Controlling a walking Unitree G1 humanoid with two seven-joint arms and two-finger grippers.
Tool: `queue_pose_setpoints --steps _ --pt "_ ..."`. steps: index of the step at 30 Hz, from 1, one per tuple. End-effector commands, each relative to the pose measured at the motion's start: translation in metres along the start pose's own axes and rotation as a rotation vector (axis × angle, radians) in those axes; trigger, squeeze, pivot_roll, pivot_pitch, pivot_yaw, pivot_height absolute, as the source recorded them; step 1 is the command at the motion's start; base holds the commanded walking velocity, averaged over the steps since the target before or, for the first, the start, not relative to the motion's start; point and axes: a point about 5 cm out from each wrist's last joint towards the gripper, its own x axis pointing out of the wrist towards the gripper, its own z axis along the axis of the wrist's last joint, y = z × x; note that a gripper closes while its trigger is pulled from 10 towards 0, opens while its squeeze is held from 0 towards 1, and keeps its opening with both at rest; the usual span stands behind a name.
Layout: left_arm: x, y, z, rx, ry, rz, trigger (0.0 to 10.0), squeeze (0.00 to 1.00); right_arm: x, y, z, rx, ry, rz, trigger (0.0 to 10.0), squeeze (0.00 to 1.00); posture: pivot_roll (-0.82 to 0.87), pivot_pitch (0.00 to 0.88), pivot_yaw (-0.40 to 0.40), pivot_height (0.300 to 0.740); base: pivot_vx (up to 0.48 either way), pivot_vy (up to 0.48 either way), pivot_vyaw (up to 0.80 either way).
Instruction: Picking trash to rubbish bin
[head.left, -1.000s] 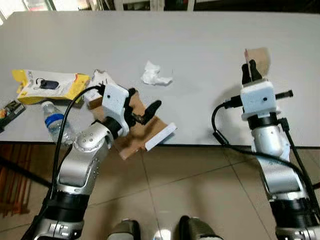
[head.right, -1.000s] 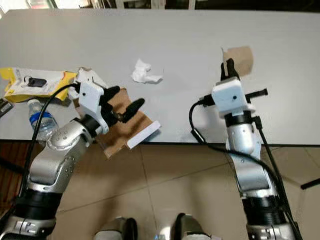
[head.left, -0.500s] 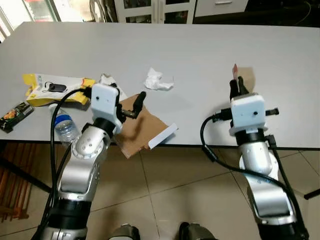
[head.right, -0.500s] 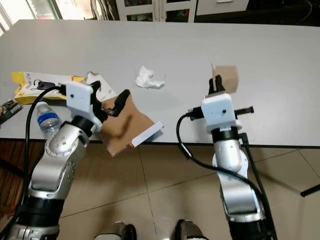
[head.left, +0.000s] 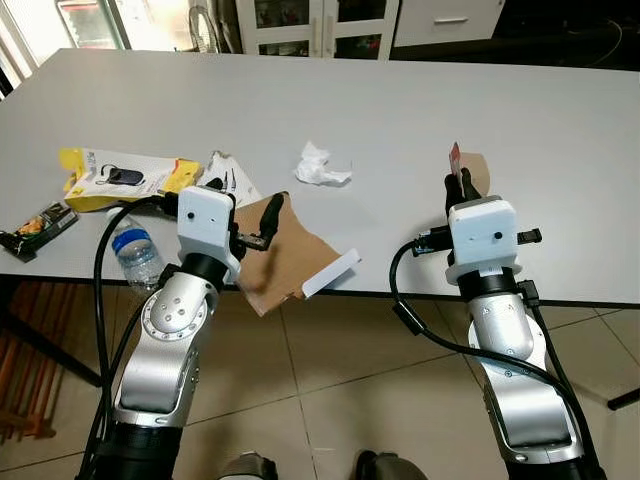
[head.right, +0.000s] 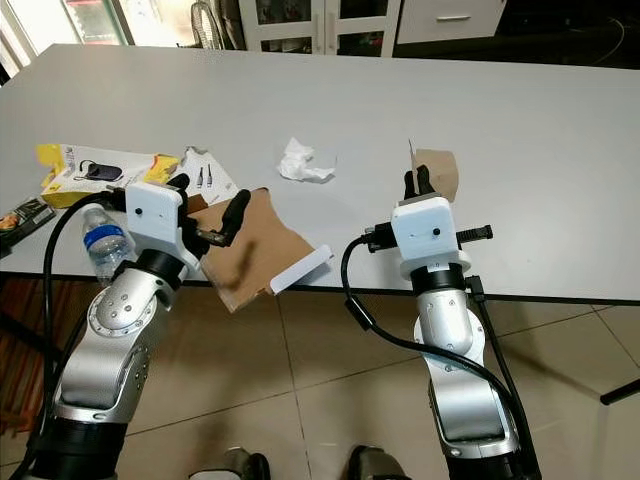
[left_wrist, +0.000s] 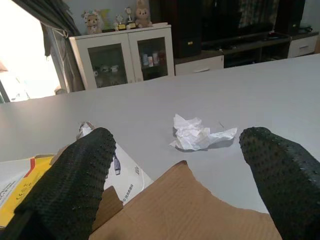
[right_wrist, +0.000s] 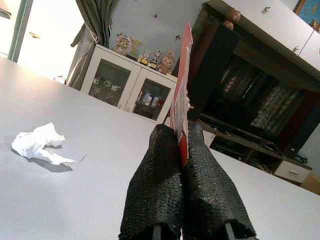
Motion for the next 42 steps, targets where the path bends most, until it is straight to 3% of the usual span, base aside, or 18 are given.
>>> queue_pose_setpoints --steps 1,42 --pt "-0.0032 -0.0002 -0.0005 0.008 0.008 0.012 10.0 0.0 0.0014 -0.0002 0.0026 0.005 -0.001 0.003 10.0 0.0 0.03 0.102 0.005 0.74 -0.255 0.0 0.0" --pt "-0.0025 -0.0002 -0.0036 0.031 0.027 -0.012 10.0 0.0 0.0033 0.0047 -0.0007 0.023 0.018 0.012 10.0 0.0 0.03 0.089 0.015 0.74 -0.246 0.0 0.0"
